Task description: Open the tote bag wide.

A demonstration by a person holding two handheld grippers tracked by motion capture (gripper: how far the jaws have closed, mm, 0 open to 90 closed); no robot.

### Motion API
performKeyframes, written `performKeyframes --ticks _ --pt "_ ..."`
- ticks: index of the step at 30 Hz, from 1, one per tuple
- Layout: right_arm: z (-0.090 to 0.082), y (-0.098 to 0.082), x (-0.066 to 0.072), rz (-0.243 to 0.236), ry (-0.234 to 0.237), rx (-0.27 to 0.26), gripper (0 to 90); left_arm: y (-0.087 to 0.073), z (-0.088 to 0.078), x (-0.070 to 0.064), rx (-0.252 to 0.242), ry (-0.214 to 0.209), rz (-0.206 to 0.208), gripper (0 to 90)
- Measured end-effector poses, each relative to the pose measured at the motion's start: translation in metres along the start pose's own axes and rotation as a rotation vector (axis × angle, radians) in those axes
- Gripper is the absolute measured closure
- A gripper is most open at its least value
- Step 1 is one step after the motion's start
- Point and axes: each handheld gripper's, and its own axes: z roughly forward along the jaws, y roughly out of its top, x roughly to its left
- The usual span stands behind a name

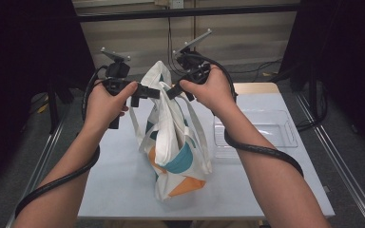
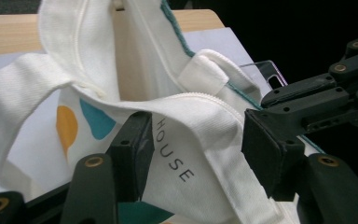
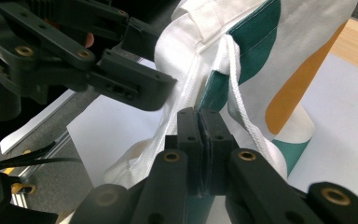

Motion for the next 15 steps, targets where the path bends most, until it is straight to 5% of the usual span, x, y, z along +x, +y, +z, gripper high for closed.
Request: performKeyframes --ticks 8,9,15 --pt "0.0004 -0.0001 0.0016 -0.001 -0.002 0.000 88.0 0.0000 0.0044 -0.0065 0.017 -0.013 0.031 67.4" --pt "0.0000 -0.0003 0.0016 -0.001 -0.006 0.000 88.0 -0.0002 0.0047 -0.0069 0.019 -0.013 0.027 75.7" --pt "-0.0004 -0.0017 0.0001 0.006 -0.001 -0.003 88.1 -0.0027 0.0032 -0.0005 0.043 -0.033 0.019 85.5"
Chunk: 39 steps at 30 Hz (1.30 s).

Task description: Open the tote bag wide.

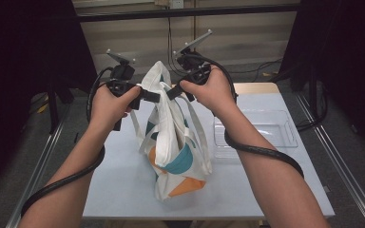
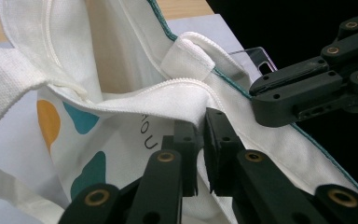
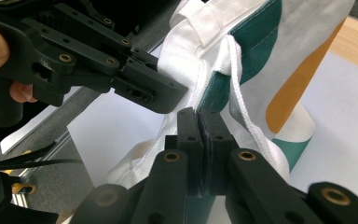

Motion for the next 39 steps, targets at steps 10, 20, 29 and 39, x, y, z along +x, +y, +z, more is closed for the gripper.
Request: performKeyframes --ticks 10,20,29,39 --pt "-0.004 -0.007 -0.010 0.013 -0.026 0.007 88.5 -0.004 -0.013 0.011 0.065 0.033 -0.002 86.9" --pt "-0.007 -0.023 -0.025 0.040 -0.041 0.006 88.5 -0.015 -0.027 0.020 0.102 0.057 -0.006 87.0" --pt "-0.007 -0.029 -0.031 0.044 -0.068 0.019 88.4 -0.021 -0.026 0.027 0.146 0.074 -0.014 87.7" --pt "-0.005 -0.039 -0.045 0.065 -0.082 0.021 88.1 -0.033 -0.021 0.041 0.207 0.115 0.006 87.9"
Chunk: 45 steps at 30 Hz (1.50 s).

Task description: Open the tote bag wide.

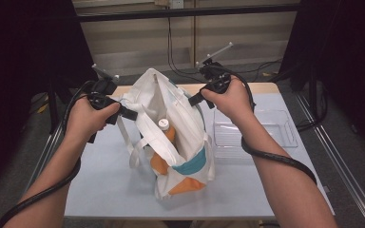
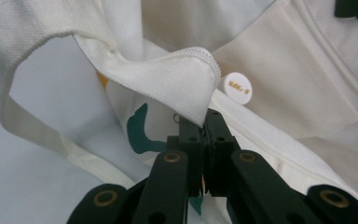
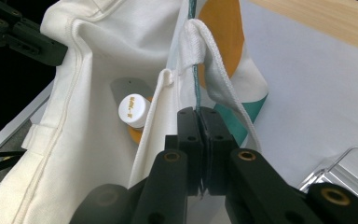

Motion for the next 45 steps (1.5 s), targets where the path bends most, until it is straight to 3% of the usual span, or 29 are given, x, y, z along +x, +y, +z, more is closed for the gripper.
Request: performKeyframes --ticks 10,13,18,22,26,36,38,45 --pt "0.010 -0.008 -0.011 0.024 -0.001 0.005 87.8 -0.006 0.012 0.011 0.039 0.026 -0.003 87.9" --pt "0.013 -0.010 -0.014 0.027 0.000 0.008 87.8 -0.008 0.017 0.015 0.046 0.035 -0.028 87.8" --pt "0.019 -0.014 -0.018 0.027 -0.009 0.018 87.5 -0.012 0.022 0.022 0.070 0.042 -0.024 87.8" --pt "0.023 -0.017 -0.023 0.039 -0.006 0.021 87.3 -0.017 0.027 0.027 0.059 0.043 -0.054 87.8" --pt "0.026 -0.021 -0.028 0.048 -0.002 0.018 87.1 -0.019 0.028 0.031 0.079 0.034 -0.033 87.8" --pt "0.033 -0.032 -0.037 0.065 0.002 0.017 86.5 -0.024 0.036 0.035 0.082 0.030 -0.034 87.7" --pt "0.035 -0.034 -0.039 0.072 0.002 0.018 86.5 -0.025 0.038 0.034 0.072 0.024 -0.056 87.7" --pt "0.040 -0.041 -0.043 0.080 0.005 0.022 86.4 -0.030 0.043 0.038 0.085 0.036 -0.046 87.6"
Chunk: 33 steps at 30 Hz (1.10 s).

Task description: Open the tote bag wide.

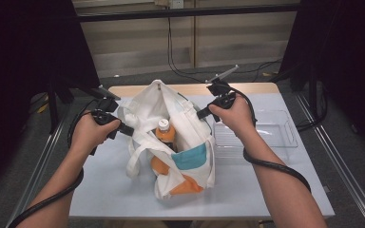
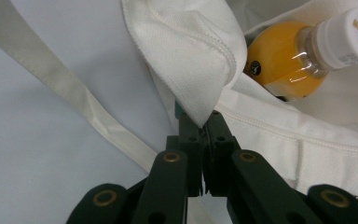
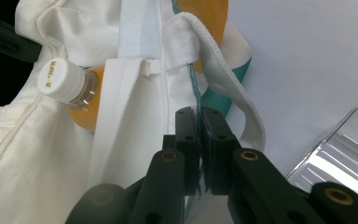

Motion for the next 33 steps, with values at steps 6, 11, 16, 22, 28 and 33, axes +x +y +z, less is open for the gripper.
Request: performKeyframes --ticks 6,11,16,22,28,33 --pt "0.002 -0.003 -0.004 0.008 -0.002 0.002 86.4 -0.002 0.003 0.003 0.007 -0.008 -0.009 87.6" --pt "0.005 -0.007 -0.009 0.015 -0.010 0.010 86.6 -0.005 0.007 0.006 0.014 -0.012 -0.017 87.6" --pt "0.007 -0.011 -0.012 0.024 -0.016 0.017 86.6 -0.008 0.011 0.010 0.016 -0.007 -0.023 87.6" --pt "0.012 -0.015 -0.016 0.028 -0.012 0.014 86.7 -0.011 0.016 0.013 0.029 -0.014 -0.025 87.6" --pt "0.015 -0.019 -0.020 0.034 -0.025 0.025 88.1 -0.015 0.021 0.018 0.022 -0.022 -0.030 87.6" --pt "0.014 -0.020 -0.020 0.026 -0.021 0.015 88.2 -0.014 0.016 0.015 0.008 -0.034 -0.012 87.2"
